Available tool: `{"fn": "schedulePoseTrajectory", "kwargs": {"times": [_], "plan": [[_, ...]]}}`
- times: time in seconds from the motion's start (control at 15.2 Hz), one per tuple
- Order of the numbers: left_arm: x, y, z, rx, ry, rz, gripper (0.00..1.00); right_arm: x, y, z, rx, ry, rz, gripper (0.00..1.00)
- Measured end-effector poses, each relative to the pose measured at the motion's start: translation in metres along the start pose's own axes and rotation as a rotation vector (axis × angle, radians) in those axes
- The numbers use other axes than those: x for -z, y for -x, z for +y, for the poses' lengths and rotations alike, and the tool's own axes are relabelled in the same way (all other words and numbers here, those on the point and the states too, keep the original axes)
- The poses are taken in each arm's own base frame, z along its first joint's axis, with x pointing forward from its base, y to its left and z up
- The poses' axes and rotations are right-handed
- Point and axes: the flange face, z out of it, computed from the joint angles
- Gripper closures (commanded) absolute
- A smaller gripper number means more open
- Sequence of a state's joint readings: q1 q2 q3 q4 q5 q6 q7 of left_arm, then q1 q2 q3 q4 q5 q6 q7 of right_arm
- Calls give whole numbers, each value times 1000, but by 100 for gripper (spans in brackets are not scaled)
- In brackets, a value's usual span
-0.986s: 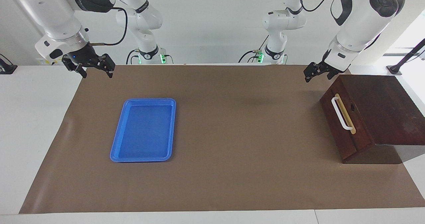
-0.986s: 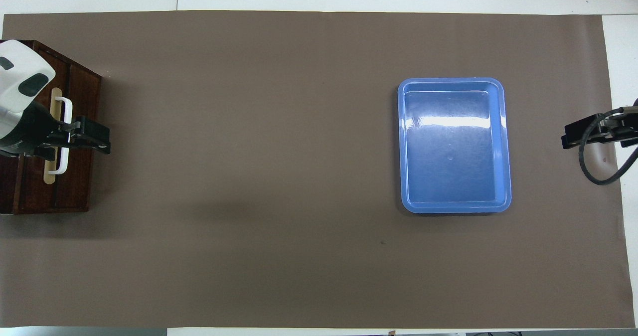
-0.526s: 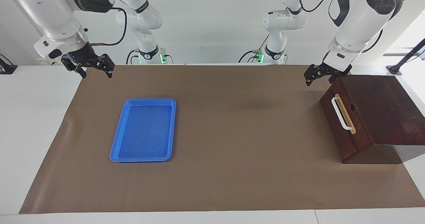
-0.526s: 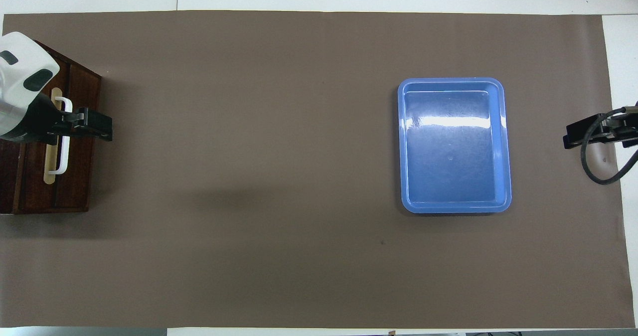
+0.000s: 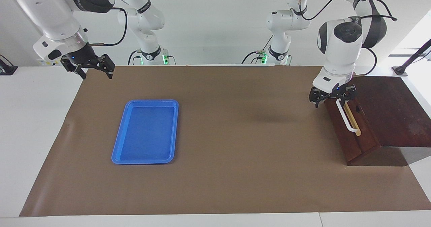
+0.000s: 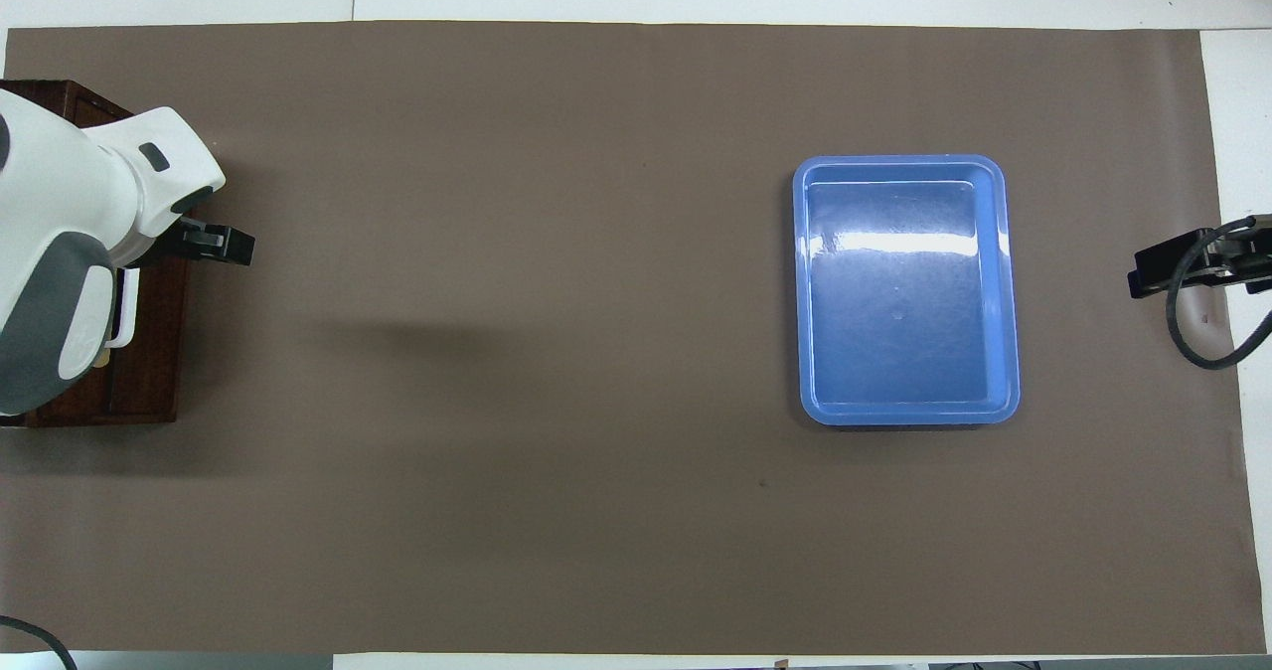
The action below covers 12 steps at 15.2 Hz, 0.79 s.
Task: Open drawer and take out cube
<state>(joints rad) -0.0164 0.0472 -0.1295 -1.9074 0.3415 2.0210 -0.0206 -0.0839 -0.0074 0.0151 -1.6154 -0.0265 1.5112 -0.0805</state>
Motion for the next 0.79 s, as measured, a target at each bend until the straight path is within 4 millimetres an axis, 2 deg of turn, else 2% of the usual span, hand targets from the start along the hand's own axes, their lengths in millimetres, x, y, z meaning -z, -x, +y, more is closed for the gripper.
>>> {"fn": "schedulePoseTrajectory", "kwargs": {"times": [0.13, 0.33, 0.53, 0.79], "plan": [[-29, 0, -11, -28, -29, 8, 0, 0, 0, 4, -5, -1, 0, 0], [-59, -4, -23, -52, -55, 32, 0, 0, 1, 7, -11, -1, 0, 0], [-74, -2, -33, -55, -53, 32, 0, 0, 1, 6, -9, -1, 0, 0], [-95, 8, -31, -61, -40, 26, 0, 0, 1, 8, -14, -2, -1, 0]]}}
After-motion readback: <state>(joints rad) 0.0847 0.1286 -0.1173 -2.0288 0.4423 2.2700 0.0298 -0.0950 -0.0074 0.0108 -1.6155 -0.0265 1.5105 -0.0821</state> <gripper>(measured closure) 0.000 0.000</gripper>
